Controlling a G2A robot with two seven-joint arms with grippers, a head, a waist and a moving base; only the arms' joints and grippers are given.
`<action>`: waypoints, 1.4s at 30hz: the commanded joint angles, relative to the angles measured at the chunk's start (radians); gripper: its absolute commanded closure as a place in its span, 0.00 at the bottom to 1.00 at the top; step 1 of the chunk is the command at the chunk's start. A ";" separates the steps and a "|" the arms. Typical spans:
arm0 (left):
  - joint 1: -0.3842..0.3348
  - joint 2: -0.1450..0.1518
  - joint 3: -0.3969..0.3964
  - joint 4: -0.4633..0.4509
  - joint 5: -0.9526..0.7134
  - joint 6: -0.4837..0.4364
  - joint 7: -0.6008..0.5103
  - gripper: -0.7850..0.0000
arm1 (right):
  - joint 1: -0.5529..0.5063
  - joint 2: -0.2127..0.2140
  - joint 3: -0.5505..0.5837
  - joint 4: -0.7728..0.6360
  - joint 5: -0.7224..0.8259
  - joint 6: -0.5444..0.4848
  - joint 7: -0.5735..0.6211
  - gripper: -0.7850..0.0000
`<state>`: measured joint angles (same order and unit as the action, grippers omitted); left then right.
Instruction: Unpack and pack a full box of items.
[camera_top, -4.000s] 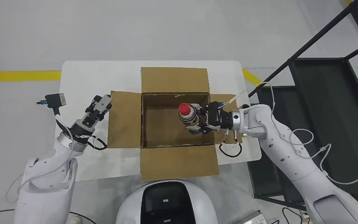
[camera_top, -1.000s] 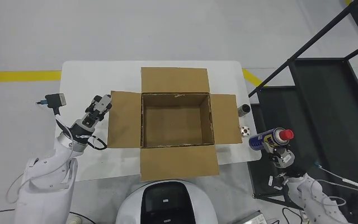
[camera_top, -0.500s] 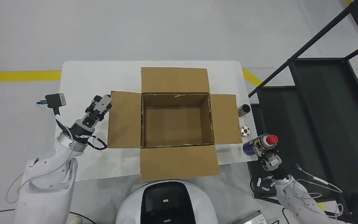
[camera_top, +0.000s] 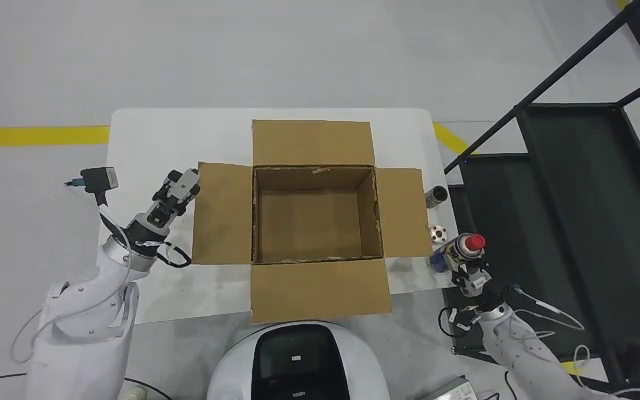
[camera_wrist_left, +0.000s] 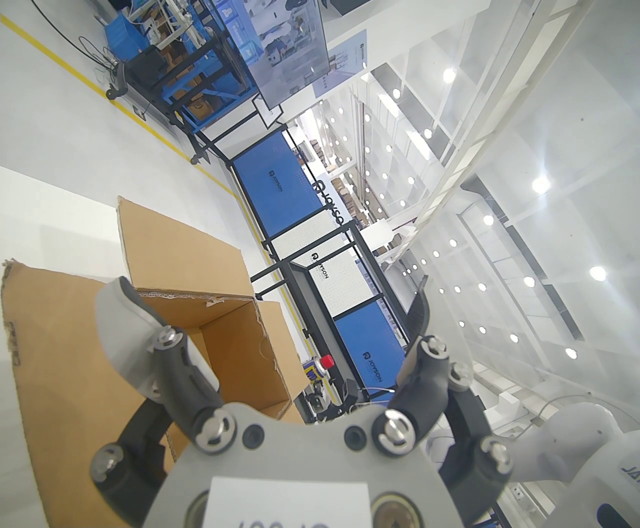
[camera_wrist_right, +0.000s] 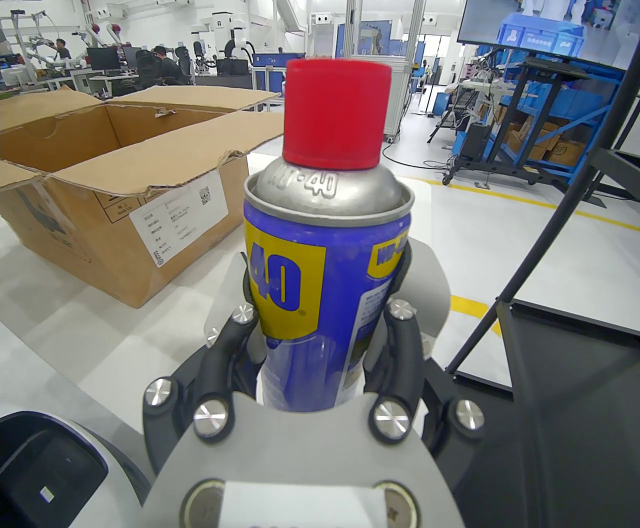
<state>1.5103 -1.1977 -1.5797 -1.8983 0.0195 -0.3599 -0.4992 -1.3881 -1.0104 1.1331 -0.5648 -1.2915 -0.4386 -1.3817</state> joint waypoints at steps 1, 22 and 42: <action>0.000 0.000 0.000 0.000 0.000 0.000 0.000 0.00 | 0.012 -0.006 -0.010 0.017 0.004 -0.003 0.003 1.00; 0.000 0.000 0.000 0.000 0.000 0.000 0.000 0.00 | 0.082 -0.061 -0.083 0.135 0.048 0.002 -0.002 0.56; 0.000 0.000 0.000 0.000 0.000 0.000 0.000 0.00 | -0.059 0.004 -0.050 -0.007 0.042 0.080 -0.080 0.00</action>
<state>1.5103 -1.1977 -1.5797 -1.8983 0.0195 -0.3599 -0.4992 -1.4340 -1.0141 1.0784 -0.5607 -1.2442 -0.3656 -1.4554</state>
